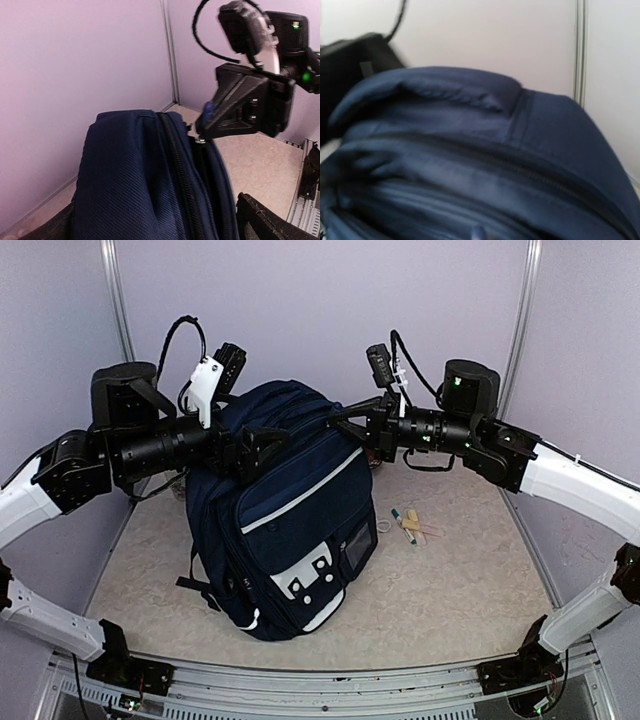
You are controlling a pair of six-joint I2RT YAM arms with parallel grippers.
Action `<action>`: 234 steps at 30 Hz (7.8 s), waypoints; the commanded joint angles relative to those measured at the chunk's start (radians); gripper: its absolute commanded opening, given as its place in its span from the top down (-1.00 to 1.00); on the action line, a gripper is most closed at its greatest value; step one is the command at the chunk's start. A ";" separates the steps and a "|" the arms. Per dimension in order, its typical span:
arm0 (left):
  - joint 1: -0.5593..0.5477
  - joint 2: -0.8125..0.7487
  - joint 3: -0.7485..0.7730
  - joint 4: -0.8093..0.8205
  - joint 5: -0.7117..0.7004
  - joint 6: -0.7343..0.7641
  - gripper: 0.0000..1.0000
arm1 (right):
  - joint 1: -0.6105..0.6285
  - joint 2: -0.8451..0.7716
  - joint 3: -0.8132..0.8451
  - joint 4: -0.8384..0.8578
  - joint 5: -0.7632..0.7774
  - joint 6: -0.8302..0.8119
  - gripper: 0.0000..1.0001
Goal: Pack the student bag
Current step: Hold the student bag at the center of the board, then unzip the upper front pocket of the student bag, then open the upper front pocket of the student bag, then pick up the pen from the center of the board.
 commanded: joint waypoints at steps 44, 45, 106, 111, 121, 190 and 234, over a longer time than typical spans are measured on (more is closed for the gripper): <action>-0.177 -0.193 -0.151 0.406 -0.058 0.112 1.00 | -0.283 -0.064 -0.667 0.414 0.054 0.699 1.00; -0.178 -0.196 -0.151 0.406 -0.054 0.112 1.00 | -0.282 -0.054 -0.672 0.425 0.044 0.711 1.00; -0.171 -0.049 0.020 0.337 -0.337 0.278 1.00 | 0.363 0.017 0.123 -0.754 0.145 -0.741 -0.31; -0.149 -0.080 0.022 0.376 -0.318 0.312 1.00 | 0.376 0.000 0.052 -0.611 0.422 -0.709 0.42; -0.134 -0.031 0.141 0.544 -0.265 0.592 1.00 | 0.320 -0.027 -0.035 -0.152 0.619 -1.029 1.00; -0.308 -0.237 -0.361 0.520 -0.284 0.195 1.00 | -0.142 0.550 -0.088 -0.476 0.292 -0.267 -0.30; -0.306 -0.236 -0.365 0.546 -0.308 0.183 1.00 | -0.089 -0.318 -0.232 -0.152 -0.077 -0.185 1.00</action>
